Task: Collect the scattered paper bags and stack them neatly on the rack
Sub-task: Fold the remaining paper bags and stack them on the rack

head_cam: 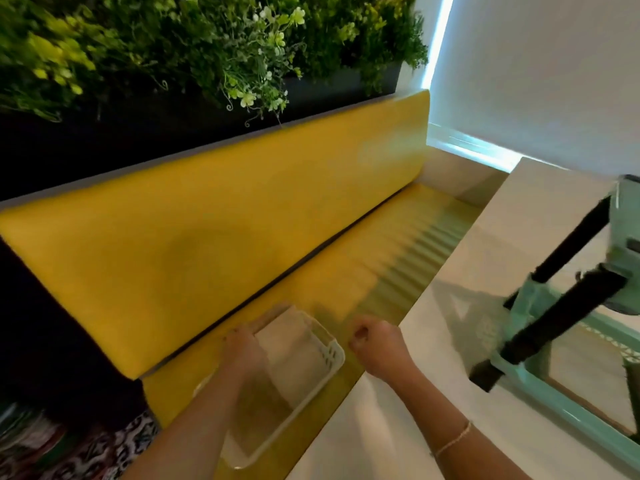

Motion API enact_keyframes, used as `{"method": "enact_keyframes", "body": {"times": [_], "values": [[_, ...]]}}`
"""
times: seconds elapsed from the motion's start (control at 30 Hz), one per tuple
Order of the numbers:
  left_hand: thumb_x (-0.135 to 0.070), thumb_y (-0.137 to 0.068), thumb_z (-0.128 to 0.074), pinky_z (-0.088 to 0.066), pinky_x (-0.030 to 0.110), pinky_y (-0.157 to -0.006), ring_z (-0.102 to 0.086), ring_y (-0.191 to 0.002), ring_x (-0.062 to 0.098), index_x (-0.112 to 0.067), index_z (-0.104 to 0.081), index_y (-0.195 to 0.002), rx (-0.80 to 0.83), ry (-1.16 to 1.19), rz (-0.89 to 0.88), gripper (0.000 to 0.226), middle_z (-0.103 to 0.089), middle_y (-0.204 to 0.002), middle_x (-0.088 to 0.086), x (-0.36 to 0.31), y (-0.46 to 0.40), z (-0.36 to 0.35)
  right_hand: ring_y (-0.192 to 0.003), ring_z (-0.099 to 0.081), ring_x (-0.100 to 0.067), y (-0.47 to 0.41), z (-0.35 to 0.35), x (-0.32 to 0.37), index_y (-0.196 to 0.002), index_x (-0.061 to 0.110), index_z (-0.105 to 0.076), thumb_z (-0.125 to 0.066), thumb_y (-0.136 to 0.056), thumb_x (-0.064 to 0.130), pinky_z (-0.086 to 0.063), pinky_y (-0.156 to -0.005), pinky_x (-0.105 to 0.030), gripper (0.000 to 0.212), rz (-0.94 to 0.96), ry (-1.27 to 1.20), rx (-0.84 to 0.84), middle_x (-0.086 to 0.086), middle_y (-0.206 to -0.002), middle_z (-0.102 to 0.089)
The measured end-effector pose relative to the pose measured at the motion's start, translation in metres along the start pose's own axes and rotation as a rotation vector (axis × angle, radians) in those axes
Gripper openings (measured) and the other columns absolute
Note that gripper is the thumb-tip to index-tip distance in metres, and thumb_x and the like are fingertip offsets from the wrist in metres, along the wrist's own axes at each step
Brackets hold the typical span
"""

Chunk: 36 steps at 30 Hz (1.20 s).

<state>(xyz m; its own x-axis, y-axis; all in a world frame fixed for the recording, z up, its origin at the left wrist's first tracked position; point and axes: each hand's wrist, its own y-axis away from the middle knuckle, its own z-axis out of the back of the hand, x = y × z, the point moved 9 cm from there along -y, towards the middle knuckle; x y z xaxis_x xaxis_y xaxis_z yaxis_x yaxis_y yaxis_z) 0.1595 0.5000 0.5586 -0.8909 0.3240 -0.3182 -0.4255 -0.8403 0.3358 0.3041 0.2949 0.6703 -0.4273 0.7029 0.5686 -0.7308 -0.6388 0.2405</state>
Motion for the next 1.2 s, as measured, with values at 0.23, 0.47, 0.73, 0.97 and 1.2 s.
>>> {"method": "enact_keyframes", "body": {"times": [0.23,0.47,0.73,0.97,1.2], "values": [[-0.038,-0.078,-0.071,-0.035,0.039,-0.107,-0.026,-0.139,0.029,-0.007,-0.018,-0.148,0.117,0.071,0.068,0.094,-0.026,-0.152,0.012,0.006,-0.056,-0.042,-0.100,-0.060,-0.014,-0.036,-0.026,-0.008,-0.115,0.014,-0.065,-0.049,-0.089,0.006,-0.035,-0.073,-0.012,0.032,0.068,-0.061,-0.045,-0.001,-0.112,-0.067],[-0.037,-0.083,-0.067,-0.045,0.032,-0.092,-0.051,-0.122,0.023,-0.012,-0.044,-0.133,0.060,-0.167,-0.047,0.061,-0.053,-0.132,0.007,-0.021,-0.074,-0.060,-0.082,-0.053,-0.004,-0.036,-0.019,-0.022,-0.106,0.016,-0.069,-0.053,-0.090,0.007,-0.036,-0.068,-0.004,0.024,0.112,-0.133,-0.139,0.006,-0.098,-0.065],[-0.026,-0.091,-0.055,-0.047,0.026,-0.084,-0.060,-0.106,0.017,-0.022,-0.054,-0.126,-0.068,-0.207,-0.285,0.035,-0.064,-0.116,0.000,-0.056,-0.023,-0.050,-0.071,-0.049,0.010,-0.013,0.008,-0.031,-0.095,0.021,-0.070,-0.053,-0.091,0.009,-0.035,-0.060,0.003,0.021,0.059,-0.212,-0.248,0.017,-0.086,-0.059],[-0.030,-0.086,-0.056,-0.032,0.024,-0.055,-0.057,-0.082,0.021,-0.020,-0.061,-0.105,-0.174,-0.037,-0.506,0.022,-0.068,-0.099,0.006,-0.086,0.040,0.081,-0.081,-0.060,-0.013,0.034,0.017,-0.043,-0.084,0.024,-0.061,-0.056,-0.090,0.015,-0.047,-0.067,-0.019,0.012,-0.082,-0.334,-0.202,0.005,-0.085,-0.065],[-0.011,-0.059,-0.086,-0.052,0.032,-0.074,-0.064,-0.085,0.015,-0.022,-0.063,-0.094,0.145,0.802,-0.487,0.043,-0.067,-0.091,-0.008,-0.099,0.132,0.178,-0.113,-0.051,-0.024,0.095,0.020,-0.043,-0.143,0.023,-0.028,-0.077,-0.060,0.052,-0.043,-0.099,-0.041,0.100,-0.238,-0.884,-0.033,-0.005,-0.130,-0.050]]}}
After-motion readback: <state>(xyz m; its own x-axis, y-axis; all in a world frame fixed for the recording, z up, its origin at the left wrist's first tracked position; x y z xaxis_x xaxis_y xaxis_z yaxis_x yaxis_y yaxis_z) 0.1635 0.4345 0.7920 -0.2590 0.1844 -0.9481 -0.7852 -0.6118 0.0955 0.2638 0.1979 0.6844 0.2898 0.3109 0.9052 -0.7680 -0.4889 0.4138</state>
